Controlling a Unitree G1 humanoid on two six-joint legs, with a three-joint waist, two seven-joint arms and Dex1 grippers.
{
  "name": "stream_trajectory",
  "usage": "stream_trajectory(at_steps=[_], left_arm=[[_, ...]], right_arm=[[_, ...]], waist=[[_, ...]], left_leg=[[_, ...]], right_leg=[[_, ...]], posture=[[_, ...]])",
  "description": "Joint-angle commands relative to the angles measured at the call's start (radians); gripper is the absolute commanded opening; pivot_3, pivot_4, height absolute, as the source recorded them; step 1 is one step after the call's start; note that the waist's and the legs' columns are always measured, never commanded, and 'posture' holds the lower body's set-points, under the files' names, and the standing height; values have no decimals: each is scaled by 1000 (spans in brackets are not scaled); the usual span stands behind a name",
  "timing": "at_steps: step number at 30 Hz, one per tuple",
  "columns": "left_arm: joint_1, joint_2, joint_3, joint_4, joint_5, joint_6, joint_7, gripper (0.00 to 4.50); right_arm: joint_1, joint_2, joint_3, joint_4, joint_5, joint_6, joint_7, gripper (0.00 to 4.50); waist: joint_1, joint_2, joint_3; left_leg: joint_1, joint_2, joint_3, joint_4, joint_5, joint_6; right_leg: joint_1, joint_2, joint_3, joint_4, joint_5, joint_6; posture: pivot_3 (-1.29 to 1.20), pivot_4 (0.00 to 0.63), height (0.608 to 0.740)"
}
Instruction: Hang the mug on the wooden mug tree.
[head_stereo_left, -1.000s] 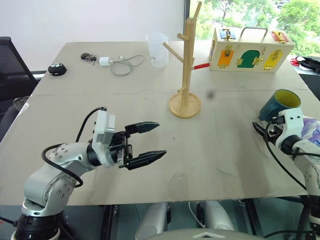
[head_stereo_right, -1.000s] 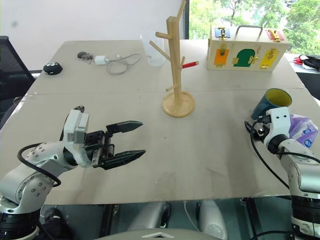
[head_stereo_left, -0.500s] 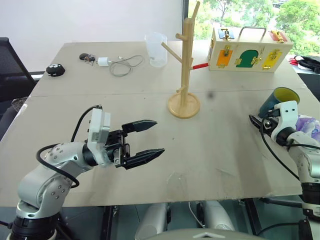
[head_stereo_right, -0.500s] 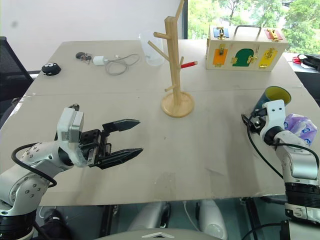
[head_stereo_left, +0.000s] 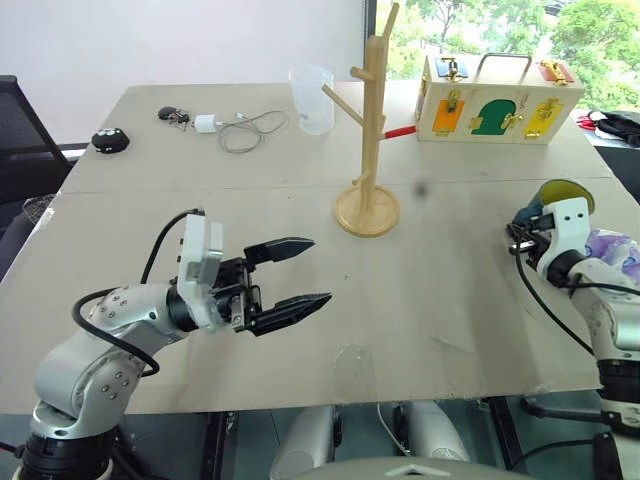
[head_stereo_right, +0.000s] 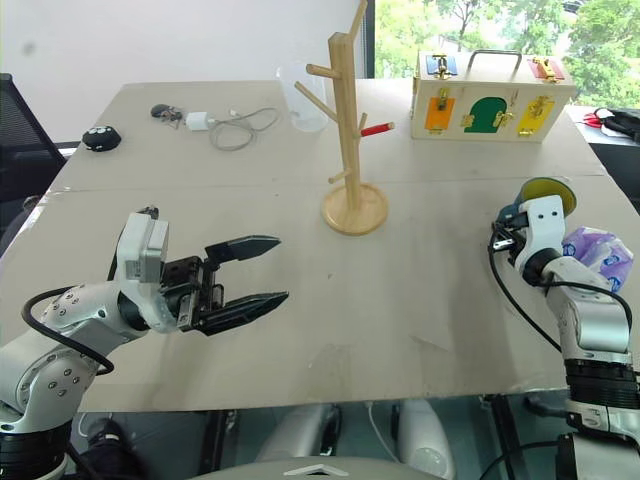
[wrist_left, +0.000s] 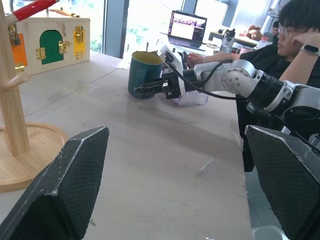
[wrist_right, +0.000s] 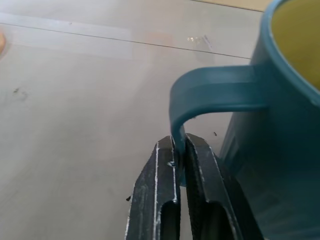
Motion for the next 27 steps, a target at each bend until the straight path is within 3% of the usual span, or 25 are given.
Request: stream_trajectory(at_steps=[1,4,12,17,27], left_arm=[[1,8,20,-35,-17,-6,1,4500],[9,2,28,-32,-19,-10,6,4500],[81,-43,73,-21,-23,-44,26,4500],[147,-66,117,-49,-32,-62,41,4500],[249,-102,168,-135,-35,-88,113,4500]], right_arm=[[-36,-22,2,-99,27,12,40,20],[-82,-43,26,-156,41,51,71,20],[-423,-131,212,-232,77,282,212,20],[-601,-114,307,-189,91,384,271,20],[-691,-72,386,-146,60,389,314,20]], waist=[[0,0,0],[-1,1,0],[-3,2,1],[1,2,1],[0,1,1]], left_leg=[[0,0,0,0,0,0],[0,0,0,0,0,0],[-1,1,-1,0,0,0],[-5,0,-1,0,0,0],[-5,-1,-2,0,0,0]], right_leg=[[0,0,0,0,0,0],[0,0,0,0,0,0],[-2,0,0,-1,0,0],[-5,-2,0,-2,0,0],[-5,-3,0,-1,0,0]], posture=[[0,150,740],[0,150,740],[0,150,740],[0,150,740],[0,150,740]])
